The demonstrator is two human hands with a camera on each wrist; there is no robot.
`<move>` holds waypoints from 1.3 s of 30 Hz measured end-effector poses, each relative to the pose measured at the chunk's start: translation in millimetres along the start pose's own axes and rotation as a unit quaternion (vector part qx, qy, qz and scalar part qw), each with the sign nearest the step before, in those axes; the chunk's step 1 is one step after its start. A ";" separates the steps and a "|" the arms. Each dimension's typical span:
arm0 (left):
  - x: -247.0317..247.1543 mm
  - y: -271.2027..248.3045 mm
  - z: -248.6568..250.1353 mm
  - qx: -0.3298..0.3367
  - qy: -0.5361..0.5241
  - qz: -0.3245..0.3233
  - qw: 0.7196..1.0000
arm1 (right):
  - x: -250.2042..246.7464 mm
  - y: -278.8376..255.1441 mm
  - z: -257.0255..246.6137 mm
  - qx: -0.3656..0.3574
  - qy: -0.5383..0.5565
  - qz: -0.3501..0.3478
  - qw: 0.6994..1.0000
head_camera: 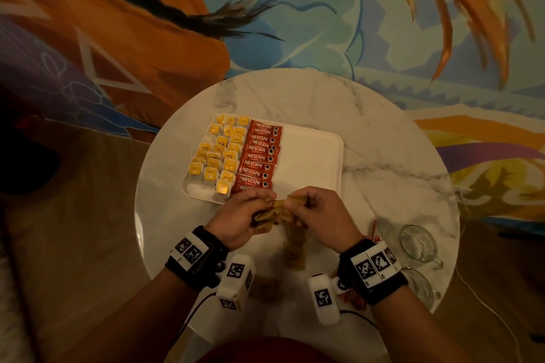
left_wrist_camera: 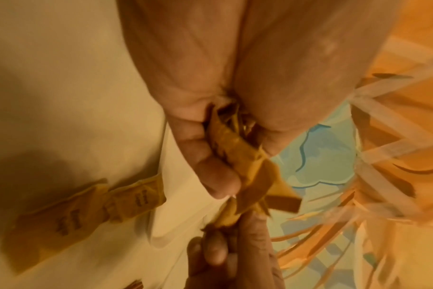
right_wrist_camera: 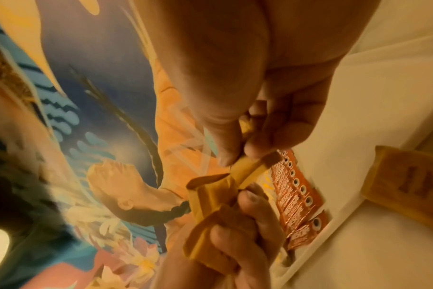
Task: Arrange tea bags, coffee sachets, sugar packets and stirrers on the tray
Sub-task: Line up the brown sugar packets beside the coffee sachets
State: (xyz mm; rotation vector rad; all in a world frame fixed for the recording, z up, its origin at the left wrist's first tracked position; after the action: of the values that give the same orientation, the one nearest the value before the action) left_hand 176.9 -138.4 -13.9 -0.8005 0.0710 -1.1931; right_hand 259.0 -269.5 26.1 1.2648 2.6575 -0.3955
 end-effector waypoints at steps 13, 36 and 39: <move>-1.4 0.0 14.7 0.035 0.145 -0.013 0.989 | -0.5 8.8 -14.8 0.035 0.126 0.087 0.988; -38.6 28.1 60.0 0.088 0.277 -0.017 0.957 | 35.3 26.7 -5.2 0.042 0.063 0.065 0.995; -46.9 36.2 60.7 0.083 0.256 0.006 0.963 | 39.7 30.7 -2.1 0.039 0.006 0.046 0.998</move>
State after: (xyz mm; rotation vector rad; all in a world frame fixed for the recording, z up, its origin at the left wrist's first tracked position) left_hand 214.3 -62.5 -7.4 -0.3293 0.3941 -1.3511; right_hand 258.0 -221.1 12.5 1.4102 2.6048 -0.4827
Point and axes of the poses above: each hand's wrist, its own y-axis towards the middle knuckle, its own x-axis out of the palm, z = x × y, the point moved 10 cm from there along y, towards the middle knuckle, and after that the axes turned 4 degrees about -x, right-handed, at the moved point
